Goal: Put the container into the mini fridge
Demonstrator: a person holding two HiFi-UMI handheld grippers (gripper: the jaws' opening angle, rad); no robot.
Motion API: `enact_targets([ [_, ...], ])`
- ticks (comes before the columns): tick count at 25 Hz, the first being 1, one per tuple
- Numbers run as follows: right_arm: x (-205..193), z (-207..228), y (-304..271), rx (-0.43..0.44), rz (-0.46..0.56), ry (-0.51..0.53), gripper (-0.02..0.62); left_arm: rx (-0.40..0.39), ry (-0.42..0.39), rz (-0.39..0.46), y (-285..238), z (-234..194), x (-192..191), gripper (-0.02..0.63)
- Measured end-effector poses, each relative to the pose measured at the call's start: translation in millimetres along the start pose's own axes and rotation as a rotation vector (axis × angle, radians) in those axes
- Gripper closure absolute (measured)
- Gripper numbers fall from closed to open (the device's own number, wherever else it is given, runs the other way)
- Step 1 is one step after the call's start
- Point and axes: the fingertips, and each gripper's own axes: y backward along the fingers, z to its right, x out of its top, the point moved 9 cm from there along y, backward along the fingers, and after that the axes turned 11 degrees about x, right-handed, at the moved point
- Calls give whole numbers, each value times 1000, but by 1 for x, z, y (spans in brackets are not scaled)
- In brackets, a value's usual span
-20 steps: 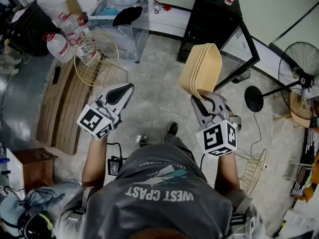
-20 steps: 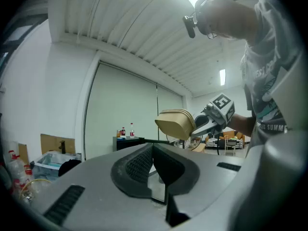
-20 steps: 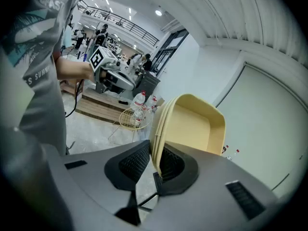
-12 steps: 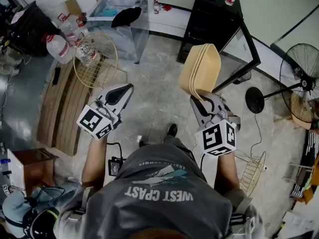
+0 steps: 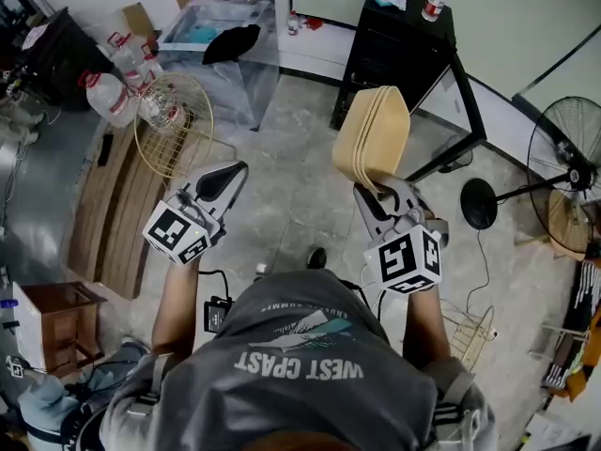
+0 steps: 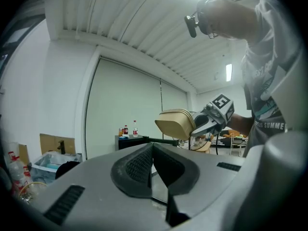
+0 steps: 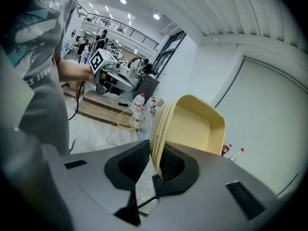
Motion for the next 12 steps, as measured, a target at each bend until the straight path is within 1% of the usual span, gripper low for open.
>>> enact_targets([
  [7, -34, 51, -1, 40, 4, 21, 525, 29, -6, 3, -55, 10, 6, 589],
  [12, -52, 71, -2, 59, 8, 30, 525, 26, -8, 7, -85, 20, 7, 589],
])
